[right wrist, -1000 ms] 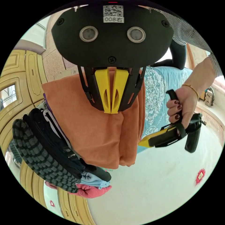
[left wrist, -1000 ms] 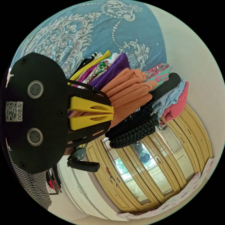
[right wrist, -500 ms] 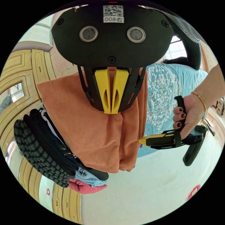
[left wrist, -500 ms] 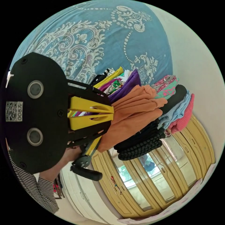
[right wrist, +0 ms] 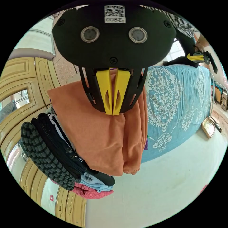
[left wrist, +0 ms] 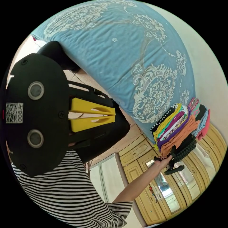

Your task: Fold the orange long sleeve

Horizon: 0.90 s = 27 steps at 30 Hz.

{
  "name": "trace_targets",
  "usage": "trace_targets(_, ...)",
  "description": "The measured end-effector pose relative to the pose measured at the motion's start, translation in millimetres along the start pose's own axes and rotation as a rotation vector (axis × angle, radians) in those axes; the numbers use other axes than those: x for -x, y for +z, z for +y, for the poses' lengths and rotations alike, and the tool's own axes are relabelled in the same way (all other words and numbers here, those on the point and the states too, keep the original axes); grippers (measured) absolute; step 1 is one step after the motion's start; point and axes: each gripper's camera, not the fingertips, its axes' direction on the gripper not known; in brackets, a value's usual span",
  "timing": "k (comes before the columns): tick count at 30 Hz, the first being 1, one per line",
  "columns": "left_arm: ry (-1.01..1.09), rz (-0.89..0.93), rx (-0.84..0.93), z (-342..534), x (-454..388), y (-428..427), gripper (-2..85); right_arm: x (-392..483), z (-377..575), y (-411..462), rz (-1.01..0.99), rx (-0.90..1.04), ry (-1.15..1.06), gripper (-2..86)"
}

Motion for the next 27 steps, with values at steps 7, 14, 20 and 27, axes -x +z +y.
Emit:
trace_targets(7, 0.072, 0.018, -0.195, 64, -23, -79, 0.1, -27, 42, -51, -0.286, -0.134, 0.121, 0.1)
trace_targets(14, 0.284, -0.292, -0.476, 96, -78, -182, 0.4, -29, 143, -60, -0.554, -0.177, 0.109, 0.1)
trace_targets(20, 0.261, -0.327, -0.654, 128, -71, -238, 0.7, -58, 196, -48, -0.653, -0.187, 0.155, 0.1)
trace_targets(27, 0.239, -0.154, -0.627, 118, -18, -247, 2.0, -88, 177, -25, -0.702, -0.220, 0.139, 0.1)
